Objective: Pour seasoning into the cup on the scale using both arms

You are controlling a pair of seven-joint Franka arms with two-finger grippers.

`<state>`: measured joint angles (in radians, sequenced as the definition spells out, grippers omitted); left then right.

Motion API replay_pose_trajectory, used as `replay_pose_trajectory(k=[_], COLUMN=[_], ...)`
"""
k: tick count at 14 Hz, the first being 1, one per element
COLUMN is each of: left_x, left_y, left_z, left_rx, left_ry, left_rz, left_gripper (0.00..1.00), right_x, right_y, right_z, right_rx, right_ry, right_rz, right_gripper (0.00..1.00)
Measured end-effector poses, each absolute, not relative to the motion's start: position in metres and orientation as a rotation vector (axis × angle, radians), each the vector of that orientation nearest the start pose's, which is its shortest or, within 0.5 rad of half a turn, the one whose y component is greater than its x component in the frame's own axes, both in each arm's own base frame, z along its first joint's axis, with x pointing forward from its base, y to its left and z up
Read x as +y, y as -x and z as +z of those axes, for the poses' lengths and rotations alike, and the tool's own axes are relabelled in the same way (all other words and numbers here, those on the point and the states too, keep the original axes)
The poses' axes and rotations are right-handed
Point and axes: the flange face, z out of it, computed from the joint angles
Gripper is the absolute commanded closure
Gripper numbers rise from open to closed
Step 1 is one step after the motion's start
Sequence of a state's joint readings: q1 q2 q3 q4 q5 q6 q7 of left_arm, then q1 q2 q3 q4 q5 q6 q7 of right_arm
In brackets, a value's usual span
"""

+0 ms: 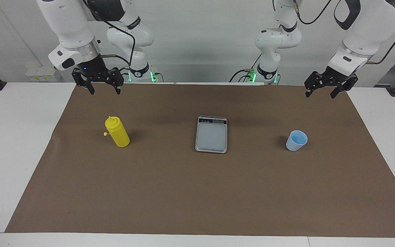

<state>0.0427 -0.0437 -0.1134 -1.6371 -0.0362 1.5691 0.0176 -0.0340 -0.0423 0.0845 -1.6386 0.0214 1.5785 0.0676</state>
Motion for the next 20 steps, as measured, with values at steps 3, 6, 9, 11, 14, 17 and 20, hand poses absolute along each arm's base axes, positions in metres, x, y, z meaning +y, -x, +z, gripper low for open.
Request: replay_pose_trajectory(k=[3,6,9,11,14,17,20], left_x=[-0.043,-0.044,-0.044,-0.044,-0.044,-0.044,-0.039], left_y=[-0.538,-0.538,-0.538,-0.538,-0.538,-0.538,-0.539], left_z=[0.616,0.616,0.616,0.616,0.616,0.615,0.604], left_rx=[0.139,0.140,0.140,0.140,0.141,0.140,0.128], left_ry=[3.169,3.169,3.169,3.169,3.169,3.168,3.164], left_rz=[0.042,0.042,0.043,0.043,0.043,0.041,0.030], left_gripper=[0.00,0.00,0.00,0.00,0.00,0.00,0.00], right_x=[0.031,0.031,0.031,0.031,0.031,0.031,0.031], right_y=[-0.540,-0.540,-0.540,-0.540,-0.540,-0.540,-0.540], right_z=[0.616,0.616,0.616,0.616,0.616,0.616,0.616], right_rx=[0.027,0.027,0.027,0.027,0.027,0.027,0.027], right_ry=[3.125,3.125,3.125,3.125,3.125,3.125,3.125], right_rz=[0.030,0.030,0.030,0.030,0.030,0.030,0.030], right_gripper=[0.00,0.00,0.00,0.00,0.00,0.00,0.00])
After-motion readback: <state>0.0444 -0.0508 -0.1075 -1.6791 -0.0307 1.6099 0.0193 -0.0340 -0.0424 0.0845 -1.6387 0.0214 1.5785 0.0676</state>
